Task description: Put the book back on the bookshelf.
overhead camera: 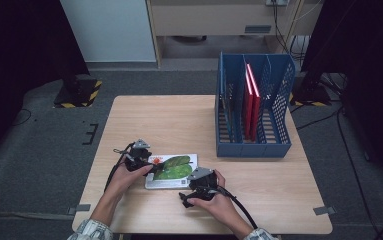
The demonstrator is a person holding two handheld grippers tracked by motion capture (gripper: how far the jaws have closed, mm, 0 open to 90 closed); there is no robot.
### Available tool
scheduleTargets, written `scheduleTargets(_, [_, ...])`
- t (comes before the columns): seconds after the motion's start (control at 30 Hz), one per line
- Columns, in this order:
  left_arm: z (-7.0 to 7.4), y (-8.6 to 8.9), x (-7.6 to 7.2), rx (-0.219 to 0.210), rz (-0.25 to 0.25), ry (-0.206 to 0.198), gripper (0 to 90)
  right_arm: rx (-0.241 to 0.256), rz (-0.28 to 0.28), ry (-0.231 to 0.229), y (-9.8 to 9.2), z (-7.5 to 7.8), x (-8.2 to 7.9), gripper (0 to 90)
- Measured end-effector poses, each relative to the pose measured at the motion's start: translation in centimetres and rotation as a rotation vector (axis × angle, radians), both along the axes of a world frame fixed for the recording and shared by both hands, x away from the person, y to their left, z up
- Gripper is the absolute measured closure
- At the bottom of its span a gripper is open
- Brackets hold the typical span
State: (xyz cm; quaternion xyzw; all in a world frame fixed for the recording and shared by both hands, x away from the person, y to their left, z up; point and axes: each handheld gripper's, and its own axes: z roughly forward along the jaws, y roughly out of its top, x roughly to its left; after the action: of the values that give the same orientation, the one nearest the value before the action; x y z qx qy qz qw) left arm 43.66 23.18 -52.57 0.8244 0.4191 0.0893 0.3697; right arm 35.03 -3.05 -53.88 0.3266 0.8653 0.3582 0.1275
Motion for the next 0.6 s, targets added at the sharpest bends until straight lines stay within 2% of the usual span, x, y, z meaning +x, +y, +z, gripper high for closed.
scheduleTargets(0.1, [0.12,-0.06,0.01,0.000,0.023,0.003,23.7,-0.001,-0.002,-0.001,0.02,-0.01,0.01,0.2])
scheduleTargets(0.17, [0.29,-0.08,0.00,0.008,0.019,0.000,23.9,-0.001,0.001,-0.002,0.02,0.00,0.04,0.2])
scheduleTargets(0.3, [0.57,0.13,0.00,-0.016,0.027,0.004,24.2,-0.002,0.003,-0.004,0.02,-0.02,0.22,0.2])
scheduleTargets(0.43, [0.61,0.18,0.03,-0.006,0.020,-0.002,24.9,0.002,-0.004,-0.003,0.08,-0.03,0.74,0.6])
scheduleTargets(0.6, [0.66,0.88,0.11,0.000,0.056,-0.005,21.6,0.001,-0.011,0.001,0.05,0.07,0.86,2.6])
